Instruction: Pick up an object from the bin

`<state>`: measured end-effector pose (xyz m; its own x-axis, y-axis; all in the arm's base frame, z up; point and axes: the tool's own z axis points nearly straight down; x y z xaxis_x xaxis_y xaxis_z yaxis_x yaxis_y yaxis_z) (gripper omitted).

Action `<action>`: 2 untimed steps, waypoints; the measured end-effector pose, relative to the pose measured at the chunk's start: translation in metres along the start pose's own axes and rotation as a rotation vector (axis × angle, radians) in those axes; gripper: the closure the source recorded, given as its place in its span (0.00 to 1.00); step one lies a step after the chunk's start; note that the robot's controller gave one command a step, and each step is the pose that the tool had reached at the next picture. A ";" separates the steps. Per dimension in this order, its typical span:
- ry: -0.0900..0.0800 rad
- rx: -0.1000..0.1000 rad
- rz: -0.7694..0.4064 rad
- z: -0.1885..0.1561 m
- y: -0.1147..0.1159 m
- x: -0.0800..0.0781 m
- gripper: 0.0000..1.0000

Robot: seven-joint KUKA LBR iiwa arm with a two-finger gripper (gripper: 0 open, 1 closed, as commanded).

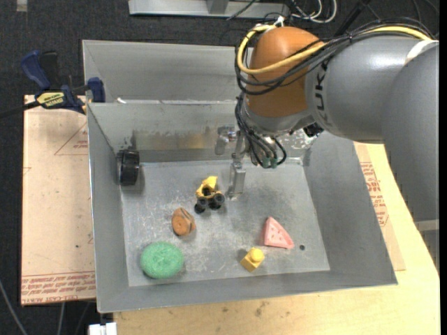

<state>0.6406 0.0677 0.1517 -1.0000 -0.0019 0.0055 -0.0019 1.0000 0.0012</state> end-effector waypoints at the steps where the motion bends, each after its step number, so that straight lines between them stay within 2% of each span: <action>1: -0.008 -0.001 0.002 -0.005 -0.001 -0.002 1.00; 2: -0.008 -0.001 0.003 -0.005 -0.001 -0.002 0.00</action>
Offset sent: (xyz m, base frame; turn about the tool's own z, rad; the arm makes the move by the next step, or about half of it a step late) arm 0.0000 0.0000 0.0000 0.0000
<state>0.6424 0.0671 0.1571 -1.0000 0.0008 -0.0022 0.0008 1.0000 0.0018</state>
